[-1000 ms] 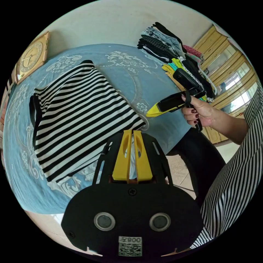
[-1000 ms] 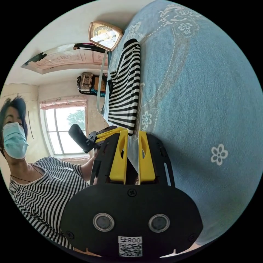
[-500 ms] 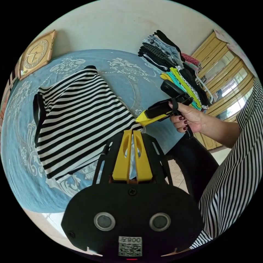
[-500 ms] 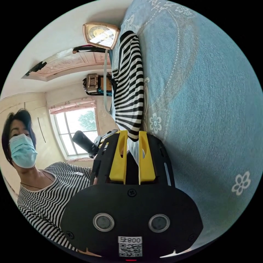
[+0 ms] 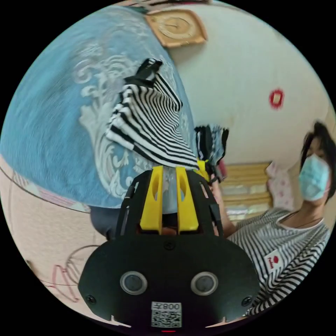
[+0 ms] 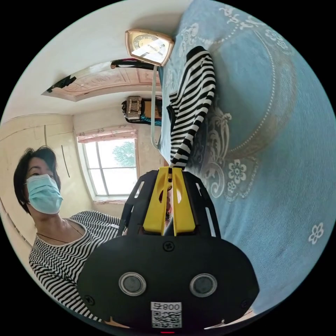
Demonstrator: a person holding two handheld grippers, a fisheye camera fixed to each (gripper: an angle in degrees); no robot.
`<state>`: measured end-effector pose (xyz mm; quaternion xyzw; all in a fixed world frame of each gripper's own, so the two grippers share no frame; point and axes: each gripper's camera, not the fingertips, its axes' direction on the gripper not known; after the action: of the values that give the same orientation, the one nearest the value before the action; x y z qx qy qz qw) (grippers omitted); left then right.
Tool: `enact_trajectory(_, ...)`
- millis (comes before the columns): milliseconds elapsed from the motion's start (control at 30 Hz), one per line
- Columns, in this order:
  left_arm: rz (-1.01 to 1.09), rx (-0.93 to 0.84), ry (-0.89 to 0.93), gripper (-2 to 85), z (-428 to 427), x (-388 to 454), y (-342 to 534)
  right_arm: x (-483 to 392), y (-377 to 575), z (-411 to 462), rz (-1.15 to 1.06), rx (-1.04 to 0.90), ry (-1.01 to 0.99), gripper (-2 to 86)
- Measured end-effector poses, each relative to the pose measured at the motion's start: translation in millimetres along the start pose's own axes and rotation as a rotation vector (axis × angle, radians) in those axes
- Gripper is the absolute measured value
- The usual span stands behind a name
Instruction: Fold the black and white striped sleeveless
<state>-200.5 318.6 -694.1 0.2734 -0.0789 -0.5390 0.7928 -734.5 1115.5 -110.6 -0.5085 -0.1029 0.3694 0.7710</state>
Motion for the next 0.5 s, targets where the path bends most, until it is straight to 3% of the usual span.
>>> enact_trajectory(200, -0.231, 0.183, 0.240, 9.8, -29, -37, -9, -11, -1, -13, -0.040, 0.003, -0.005, 1.4)
enact_trajectory(500, -0.319, 0.326, 0.266, 9.5, -54, -43, -34, -11, 6, -40, -0.082, 0.014, -0.005, 1.3)
